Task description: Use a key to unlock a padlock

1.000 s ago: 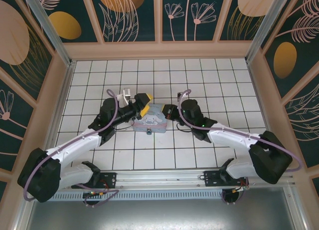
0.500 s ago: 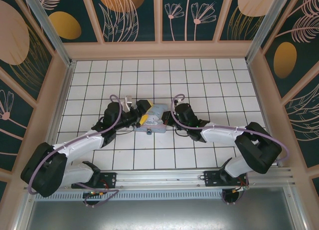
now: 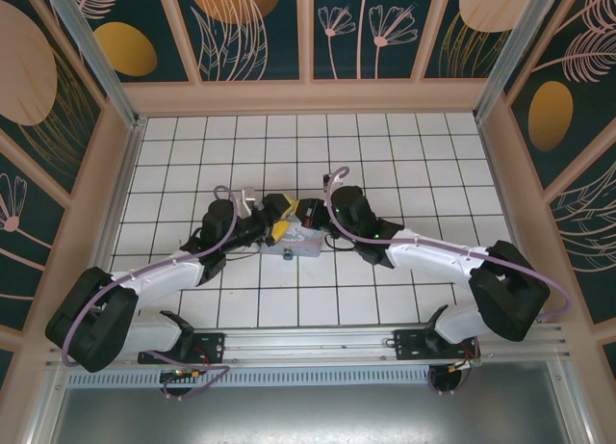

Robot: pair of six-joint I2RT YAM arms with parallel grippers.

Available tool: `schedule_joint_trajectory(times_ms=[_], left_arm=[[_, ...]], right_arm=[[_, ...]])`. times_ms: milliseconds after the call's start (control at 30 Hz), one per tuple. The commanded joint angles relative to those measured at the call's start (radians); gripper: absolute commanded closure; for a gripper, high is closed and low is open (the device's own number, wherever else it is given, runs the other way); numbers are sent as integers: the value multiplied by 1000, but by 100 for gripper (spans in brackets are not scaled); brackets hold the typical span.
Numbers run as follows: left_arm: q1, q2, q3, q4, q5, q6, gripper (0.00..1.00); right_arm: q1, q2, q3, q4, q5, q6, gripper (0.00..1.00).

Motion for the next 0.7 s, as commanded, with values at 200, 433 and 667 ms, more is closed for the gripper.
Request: schedule_joint_trajectory(times_ms=[200, 433, 667], left_arm=[[-4, -39, 35, 73, -1, -83, 25], [-4, -19, 43, 114, -13, -105, 30], [-5, -9, 49, 149, -21, -122, 37]], right_arm=[[39, 14, 65, 53, -13, 33, 100], [68, 3, 61, 70, -11, 45, 100], [80, -16, 32, 80, -2, 55, 100]])
